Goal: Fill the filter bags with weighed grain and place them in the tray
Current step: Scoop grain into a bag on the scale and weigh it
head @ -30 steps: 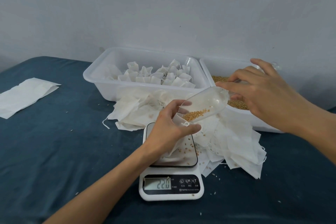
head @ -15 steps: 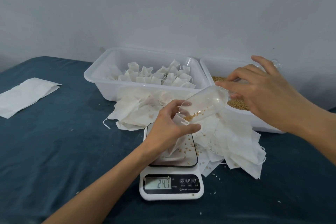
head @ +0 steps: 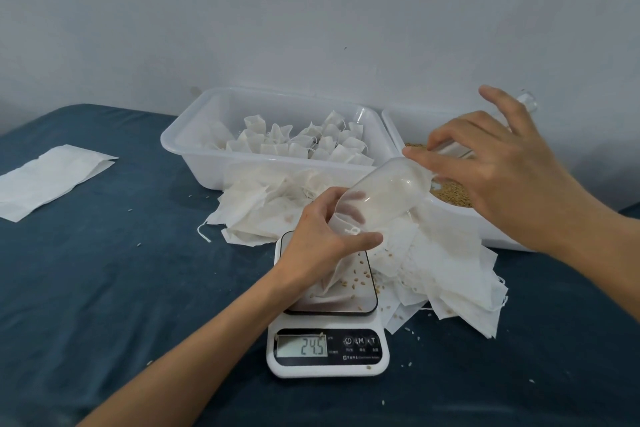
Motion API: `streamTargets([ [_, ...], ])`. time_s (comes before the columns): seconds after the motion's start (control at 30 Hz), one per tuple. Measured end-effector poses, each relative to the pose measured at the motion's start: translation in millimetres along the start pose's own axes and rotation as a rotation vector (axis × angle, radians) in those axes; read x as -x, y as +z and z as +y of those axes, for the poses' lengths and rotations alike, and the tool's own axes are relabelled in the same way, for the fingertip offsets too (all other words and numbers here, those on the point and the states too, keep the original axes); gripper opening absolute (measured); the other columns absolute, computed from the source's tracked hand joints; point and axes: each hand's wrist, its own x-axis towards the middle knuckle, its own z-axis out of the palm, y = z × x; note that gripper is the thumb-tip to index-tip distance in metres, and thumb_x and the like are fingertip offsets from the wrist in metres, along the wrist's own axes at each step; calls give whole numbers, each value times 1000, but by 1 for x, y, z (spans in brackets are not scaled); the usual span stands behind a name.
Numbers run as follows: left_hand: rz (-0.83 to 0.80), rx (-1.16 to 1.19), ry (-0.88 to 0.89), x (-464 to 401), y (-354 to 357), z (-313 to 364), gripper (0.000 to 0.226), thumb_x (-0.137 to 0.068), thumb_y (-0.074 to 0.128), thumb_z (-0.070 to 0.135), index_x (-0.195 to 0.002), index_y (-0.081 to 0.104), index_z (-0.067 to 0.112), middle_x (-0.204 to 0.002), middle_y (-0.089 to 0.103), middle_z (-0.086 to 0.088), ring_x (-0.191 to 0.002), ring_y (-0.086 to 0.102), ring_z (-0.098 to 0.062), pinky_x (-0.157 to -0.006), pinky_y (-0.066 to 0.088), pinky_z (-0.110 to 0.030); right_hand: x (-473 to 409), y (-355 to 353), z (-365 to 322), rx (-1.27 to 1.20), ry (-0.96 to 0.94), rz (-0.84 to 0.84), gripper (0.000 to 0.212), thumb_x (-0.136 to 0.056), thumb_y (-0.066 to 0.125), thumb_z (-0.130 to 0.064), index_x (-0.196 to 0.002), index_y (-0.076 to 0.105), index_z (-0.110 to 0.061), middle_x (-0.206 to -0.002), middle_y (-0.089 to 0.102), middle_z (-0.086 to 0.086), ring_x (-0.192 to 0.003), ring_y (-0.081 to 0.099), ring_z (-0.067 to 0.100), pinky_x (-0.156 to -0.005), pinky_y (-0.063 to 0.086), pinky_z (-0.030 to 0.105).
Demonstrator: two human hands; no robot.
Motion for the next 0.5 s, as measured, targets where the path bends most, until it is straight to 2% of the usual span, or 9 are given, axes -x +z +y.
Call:
streamTargets([
  [0.17, 11, -8, -2, 0, -1, 0, 53, -76, 91, 13, -121, 66, 29, -94, 68, 9, -83, 66, -7, -78, 55, -28, 1, 2, -1, 6, -8, 21, 51, -90, 45, 9, -130, 68, -14, -108, 64, 11, -100, 58, 31, -118, 24, 60],
  [0.23, 15, -13, -4, 0, -1, 0, 54, -76, 91, 12, -121, 66, 29, -94, 69, 8, -85, 67, -6, -79, 55, -26, 4, 4, 0, 8, 29, 14, 52, -89, 51, 14, -130, 68, -14, -109, 64, 11, -99, 60, 32, -118, 24, 59],
  [0.3, 28, -7, -10, 0, 0, 1, 56, -75, 91, 9, -121, 66, 29, -97, 69, 5, -87, 70, -9, -81, 58, -28, 8, 8, 4, -31, 97, 7, 47, -86, 65, 10, -127, 70, -13, -108, 65, 11, -98, 62, 33, -118, 25, 58],
  [0.4, 33, -36, -10, 0, 0, 1, 59, -75, 91, 9, -122, 65, 32, -101, 70, 0, -97, 70, -18, -93, 57, -41, 23, 20, 14, -191, 274, -55, 43, -85, 71, 3, -124, 71, -15, -107, 65, 6, -97, 61, 30, -113, 30, 51],
  [0.5, 1, -64, 1, 0, 1, 0, 61, -76, 90, 8, -124, 63, 34, -100, 71, 1, -91, 67, -16, -96, 55, -49, 41, 40, 28, -432, 634, -138, 34, -92, 68, -2, -124, 69, -13, -107, 67, 5, -101, 62, 29, -94, 45, 44],
])
